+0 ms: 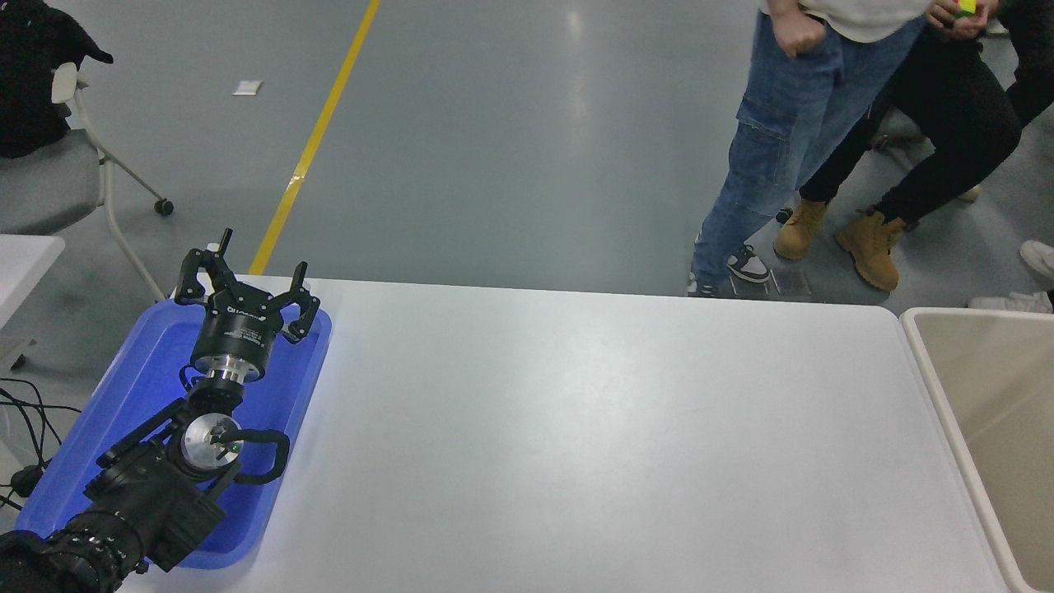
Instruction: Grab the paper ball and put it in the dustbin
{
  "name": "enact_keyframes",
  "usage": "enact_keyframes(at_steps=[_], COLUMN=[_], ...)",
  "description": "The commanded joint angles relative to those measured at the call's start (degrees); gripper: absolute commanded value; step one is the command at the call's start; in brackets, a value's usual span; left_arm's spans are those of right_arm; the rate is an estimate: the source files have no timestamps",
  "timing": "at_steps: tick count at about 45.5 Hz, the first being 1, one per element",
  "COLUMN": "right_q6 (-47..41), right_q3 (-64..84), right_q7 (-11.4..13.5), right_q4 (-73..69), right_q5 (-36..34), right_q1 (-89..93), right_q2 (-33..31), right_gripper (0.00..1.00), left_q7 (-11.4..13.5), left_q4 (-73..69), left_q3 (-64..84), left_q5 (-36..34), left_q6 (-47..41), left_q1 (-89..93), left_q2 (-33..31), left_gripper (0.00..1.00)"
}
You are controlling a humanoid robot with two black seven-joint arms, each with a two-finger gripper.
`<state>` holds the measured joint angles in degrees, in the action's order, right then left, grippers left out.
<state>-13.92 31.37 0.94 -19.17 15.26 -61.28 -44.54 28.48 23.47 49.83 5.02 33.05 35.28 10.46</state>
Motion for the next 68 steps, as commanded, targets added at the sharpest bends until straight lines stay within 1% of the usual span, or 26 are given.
enact_keyframes(at_steps=[1,6,9,22,34,50,51,52,53,55,56,58,59,68], right_q6=[8.9,10.1,11.0,15.8,18.0,18.5,18.5,18.6,18.8,19.4,19.6,20.1,20.2,20.3], right_q3=[-6.1,-7.3,-9.2,-18.5,-24.7,-24.9,-24.9,-24.9,-24.9,-24.6,-24.4,-24.3,-24.3,-24.4], right_q7=[0.0,0.0,0.0,-0.2,-0.4,-0.6,-0.6,-0.6,-0.6,-0.6,-0.6,-0.6,-0.6,-0.6], right_q4=[6.7,10.9,13.4,15.6,15.6,15.7,15.7,15.8,16.0,16.5,16.9,17.2,17.3,17.2], right_q5=[-10.8,-15.8,-17.5,-17.7,-17.8,-17.8,-17.7,-17.7,-17.7,-17.7,-17.7,-17.7,-17.7,-17.7], right_q1=[9.6,13.0,15.0,21.1,26.2,27.4,27.4,27.4,27.4,27.4,27.5,27.4,27.4,27.4], right_q2=[2.4,4.8,6.5,11.9,16.6,18.0,18.0,18.0,17.9,18.0,18.0,17.9,17.9,17.9], right_gripper=[0.0,0.0,0.0,0.0,0.0,0.0,0.11,0.26,0.39,0.55,0.64,0.91,1.0,1.0], left_q7=[0.0,0.0,0.0,0.1,0.1,0.1,0.1,0.1,0.1,0.1,0.1,0.1,0.1,0.1], left_q4=[0.0,0.0,0.0,0.0,0.0,0.0,0.0,0.0,0.0,0.0,0.0,0.0,0.0,0.0], left_q3=[0.0,0.0,0.0,0.0,0.0,0.0,0.0,0.0,0.0,0.0,0.0,0.0,0.0,0.0], left_q5=[0.1,0.0,0.0,0.0,0.0,0.0,0.0,0.1,0.0,0.0,0.0,0.0,0.0,0.0], left_q6=[0.0,0.0,0.0,0.0,0.0,0.0,0.0,0.0,0.0,0.0,0.0,0.0,0.0,0.0], left_q1=[0.0,0.0,0.0,0.0,0.1,0.1,0.0,0.0,0.1,0.0,0.0,0.1,0.0,0.1], left_q2=[0.0,0.0,0.0,0.0,0.0,0.0,0.0,0.0,0.0,0.0,0.0,0.0,0.0,0.0], left_gripper=[1.0,1.0,1.0,1.0,1.0,1.0,1.0,1.0,1.0,1.0,1.0,1.0,1.0,1.0])
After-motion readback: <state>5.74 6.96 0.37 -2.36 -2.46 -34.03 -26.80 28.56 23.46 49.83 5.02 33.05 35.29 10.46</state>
